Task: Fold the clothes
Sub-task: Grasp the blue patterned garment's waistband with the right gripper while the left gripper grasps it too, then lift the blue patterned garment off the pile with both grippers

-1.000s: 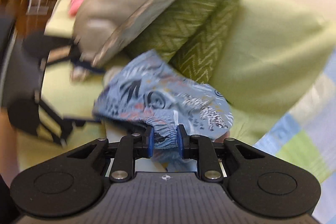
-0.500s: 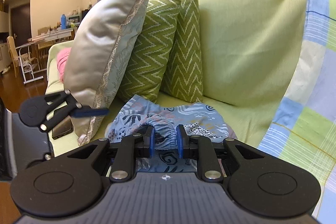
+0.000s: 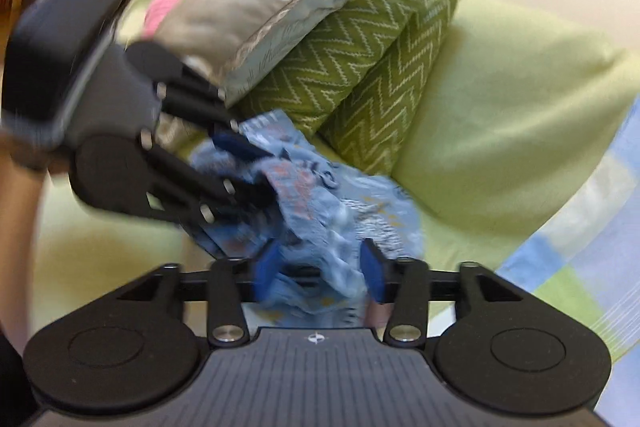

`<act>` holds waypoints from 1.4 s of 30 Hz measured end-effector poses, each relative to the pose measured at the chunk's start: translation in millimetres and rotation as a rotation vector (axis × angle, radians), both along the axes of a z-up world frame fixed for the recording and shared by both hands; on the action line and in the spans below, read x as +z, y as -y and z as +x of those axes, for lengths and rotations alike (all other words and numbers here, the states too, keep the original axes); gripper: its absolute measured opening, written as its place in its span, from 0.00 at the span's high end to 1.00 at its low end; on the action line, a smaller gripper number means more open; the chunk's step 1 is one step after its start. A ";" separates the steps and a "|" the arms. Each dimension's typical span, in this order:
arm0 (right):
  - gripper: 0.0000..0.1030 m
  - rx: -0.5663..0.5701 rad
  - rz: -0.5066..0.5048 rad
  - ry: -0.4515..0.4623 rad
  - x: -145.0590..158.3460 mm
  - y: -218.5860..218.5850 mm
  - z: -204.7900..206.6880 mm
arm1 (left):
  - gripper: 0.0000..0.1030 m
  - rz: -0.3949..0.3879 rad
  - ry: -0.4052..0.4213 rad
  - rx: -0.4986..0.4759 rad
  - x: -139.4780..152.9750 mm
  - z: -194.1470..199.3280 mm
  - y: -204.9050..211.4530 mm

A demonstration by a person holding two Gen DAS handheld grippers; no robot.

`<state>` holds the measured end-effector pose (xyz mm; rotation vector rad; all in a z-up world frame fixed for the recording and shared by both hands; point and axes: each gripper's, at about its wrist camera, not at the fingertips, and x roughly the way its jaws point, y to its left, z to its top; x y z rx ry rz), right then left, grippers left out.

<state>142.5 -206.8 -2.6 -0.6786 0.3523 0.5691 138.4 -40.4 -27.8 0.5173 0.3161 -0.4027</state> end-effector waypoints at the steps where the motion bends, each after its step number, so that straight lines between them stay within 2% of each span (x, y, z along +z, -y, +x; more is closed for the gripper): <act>1: 0.50 0.017 -0.064 0.044 -5.3 -2.9 -3.5 | 0.78 0.001 -0.003 -0.003 -0.3 0.3 -0.9; 6: 0.55 0.143 -0.360 0.256 -35.1 -27.3 -15.8 | 0.78 -0.029 -0.019 -0.007 -0.1 1.8 -5.5; 8: 0.62 0.173 -0.421 0.300 -44.5 -36.6 -13.1 | 0.77 -0.041 -0.025 -0.009 1.1 2.6 -7.0; 9: 0.76 0.172 -0.424 0.301 -45.6 -40.1 -9.3 | 0.76 -0.046 -0.029 -0.009 1.2 2.5 -8.1; 10: 0.89 0.143 -0.383 0.265 -41.0 -41.4 -1.6 | 0.75 -0.051 -0.034 -0.006 1.4 2.2 -9.8; 11: 0.90 0.114 -0.333 0.235 -34.2 -41.2 5.1 | 0.73 -0.059 -0.038 0.004 2.0 1.2 -12.1; 13: 0.92 0.054 -0.209 0.202 -13.0 -35.6 13.5 | 0.57 -0.089 -0.031 0.042 4.5 -6.0 -19.3; 15: 0.92 0.023 -0.122 0.206 9.7 -29.9 12.2 | 0.36 -0.162 -0.019 0.111 7.0 -16.8 -29.2; 19: 0.93 0.017 -0.072 0.246 48.3 -27.3 -1.3 | 0.34 -0.344 -0.103 0.235 2.2 -25.5 -37.9; 23: 0.94 0.023 0.011 0.294 87.2 -29.4 -21.9 | 0.33 -0.477 -0.157 0.292 5.6 -22.9 -30.0; 25: 0.94 0.023 0.059 0.317 108.1 -29.2 -30.5 | 0.30 -0.548 -0.176 0.310 12.3 -19.4 -26.9; 27: 0.94 0.019 0.091 0.335 127.7 -28.6 -35.1 | 0.30 -0.602 -0.189 0.307 20.8 -16.4 -23.5; 29: 0.94 0.008 0.117 0.351 145.2 -26.7 -39.8 | 0.30 -0.612 -0.176 0.295 31.8 -15.9 -15.3; 32: 0.94 -0.013 0.157 0.374 167.4 -21.4 -48.8 | 0.32 -0.588 -0.138 0.257 47.7 -21.2 0.4; 34: 0.94 -0.035 0.177 0.386 179.5 -13.3 -58.7 | 0.52 -0.560 -0.121 0.212 57.3 -25.9 9.9; 36: 0.94 -0.064 0.187 0.407 188.8 -2.8 -69.4 | 0.83 -0.526 -0.112 0.158 66.1 -30.2 17.9; 39: 0.94 -0.107 0.203 0.438 202.7 13.1 -85.3 | 0.92 -0.455 -0.073 0.082 82.2 -47.0 26.1; 42: 0.94 -0.170 0.234 0.458 214.9 39.4 -107.8 | 0.93 -0.361 -0.026 -0.011 101.2 -72.2 30.4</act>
